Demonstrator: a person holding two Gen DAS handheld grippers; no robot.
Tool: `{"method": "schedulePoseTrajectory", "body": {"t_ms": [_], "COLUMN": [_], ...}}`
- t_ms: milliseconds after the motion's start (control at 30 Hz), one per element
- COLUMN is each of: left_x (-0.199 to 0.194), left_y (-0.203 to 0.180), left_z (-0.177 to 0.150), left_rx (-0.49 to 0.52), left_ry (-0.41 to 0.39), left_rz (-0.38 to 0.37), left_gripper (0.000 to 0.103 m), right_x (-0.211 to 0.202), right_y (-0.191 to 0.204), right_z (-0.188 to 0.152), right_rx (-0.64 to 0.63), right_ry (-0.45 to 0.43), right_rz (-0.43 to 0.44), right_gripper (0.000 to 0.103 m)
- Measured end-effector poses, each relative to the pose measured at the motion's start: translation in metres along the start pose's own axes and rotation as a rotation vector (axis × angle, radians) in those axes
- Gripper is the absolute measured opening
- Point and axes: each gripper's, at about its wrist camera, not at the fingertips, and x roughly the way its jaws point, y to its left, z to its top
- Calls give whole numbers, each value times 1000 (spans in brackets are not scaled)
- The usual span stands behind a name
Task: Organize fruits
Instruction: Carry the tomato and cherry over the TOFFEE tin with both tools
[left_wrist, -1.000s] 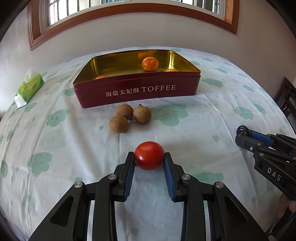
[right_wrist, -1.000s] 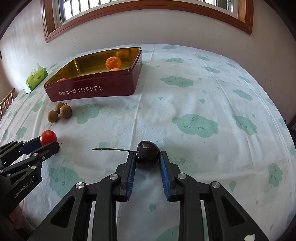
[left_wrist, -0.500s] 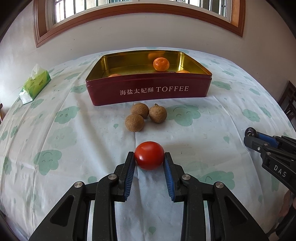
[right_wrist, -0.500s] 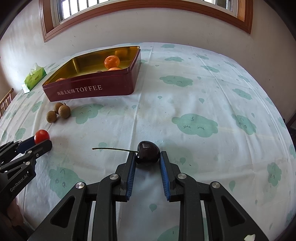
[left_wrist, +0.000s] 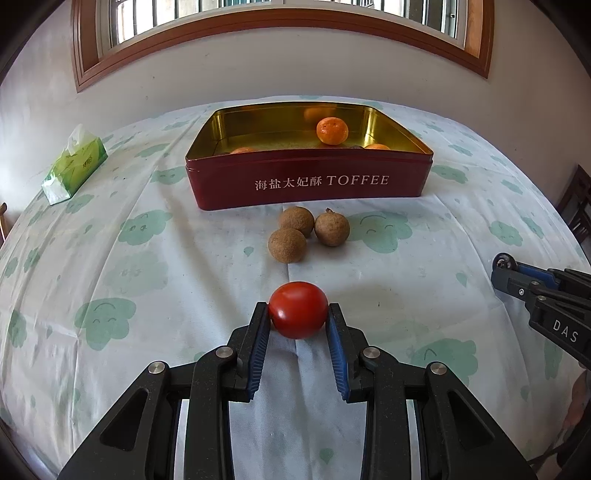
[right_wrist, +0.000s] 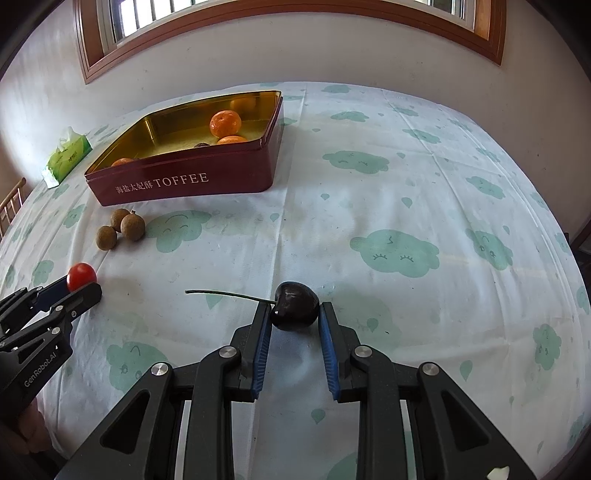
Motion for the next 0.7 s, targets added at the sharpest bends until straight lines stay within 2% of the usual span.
{"method": "schedulePoseTrajectory", "body": {"t_ms": [700], "left_x": [-5], "left_y": [22], "left_z": [11], "left_rx": [-43], "left_ry": [-13], "left_rz": [8], "left_gripper": [32], "right_x": [-5], "right_y": [32], "right_z": [17], "right_rx": [-43], "right_ry": [-10], "right_rz": [55], "right_gripper": [24]}}
